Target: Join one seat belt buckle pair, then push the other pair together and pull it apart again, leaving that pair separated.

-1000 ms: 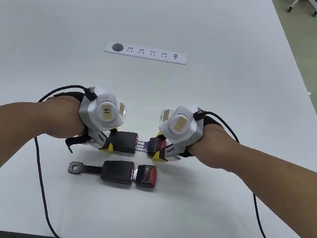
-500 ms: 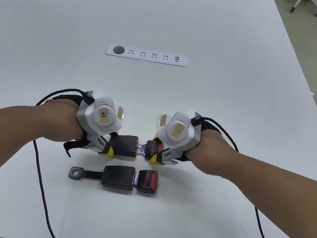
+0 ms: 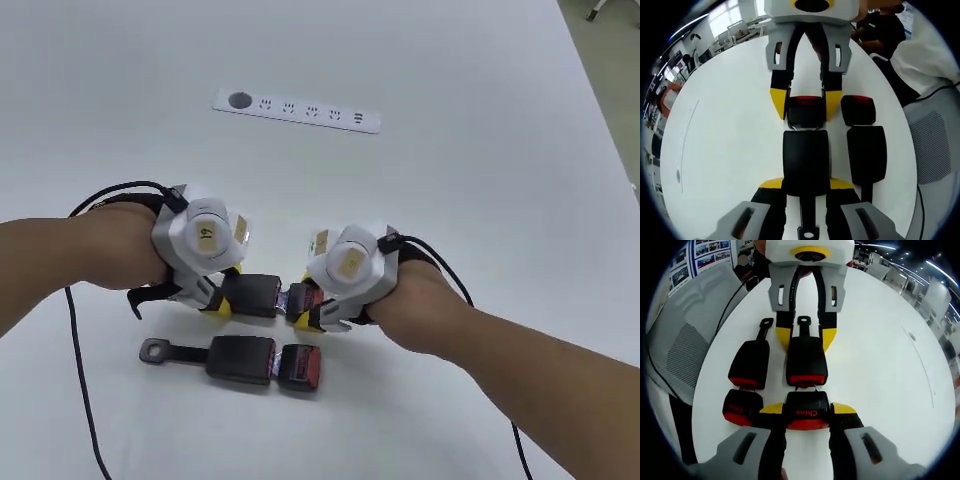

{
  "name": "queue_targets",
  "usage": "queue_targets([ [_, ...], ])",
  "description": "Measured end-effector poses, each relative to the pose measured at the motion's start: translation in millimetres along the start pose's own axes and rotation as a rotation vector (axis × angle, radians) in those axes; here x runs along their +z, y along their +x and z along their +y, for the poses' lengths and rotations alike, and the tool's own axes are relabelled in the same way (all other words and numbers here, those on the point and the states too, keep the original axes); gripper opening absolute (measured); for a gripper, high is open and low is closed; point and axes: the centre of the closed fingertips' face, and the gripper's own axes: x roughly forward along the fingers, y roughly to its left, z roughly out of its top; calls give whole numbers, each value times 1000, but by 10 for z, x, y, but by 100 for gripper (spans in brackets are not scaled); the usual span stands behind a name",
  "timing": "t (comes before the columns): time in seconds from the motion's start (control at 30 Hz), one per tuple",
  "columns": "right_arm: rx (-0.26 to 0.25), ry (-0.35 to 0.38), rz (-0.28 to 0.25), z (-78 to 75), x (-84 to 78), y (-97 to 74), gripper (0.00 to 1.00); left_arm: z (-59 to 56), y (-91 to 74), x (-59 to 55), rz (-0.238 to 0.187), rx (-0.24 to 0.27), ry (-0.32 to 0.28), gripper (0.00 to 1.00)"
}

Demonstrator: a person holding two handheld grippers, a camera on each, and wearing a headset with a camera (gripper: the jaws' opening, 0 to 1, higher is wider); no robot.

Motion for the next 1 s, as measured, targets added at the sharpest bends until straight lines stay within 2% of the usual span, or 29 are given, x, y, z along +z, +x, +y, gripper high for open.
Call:
queue_targets([
  [0.17, -1, 2, 15, 17, 15, -6, 30, 13, 5, -24, -18, 4, -15, 30],
  [0.33, -7, 2, 17, 2, 16, -3, 30, 15, 11, -20, -1, 5, -10, 30],
  [0.53, -7, 4, 14, 18, 17, -19, 31, 9, 1, -15, -17, 9, -30, 30],
  [0.73, -6, 6, 14, 21, 3, -25, 31, 21, 9, -25, -10, 3, -26, 30],
  [1.0, -6, 14, 6, 1, -105, -114, 32, 10, -8, -19, -19, 1, -27, 30],
])
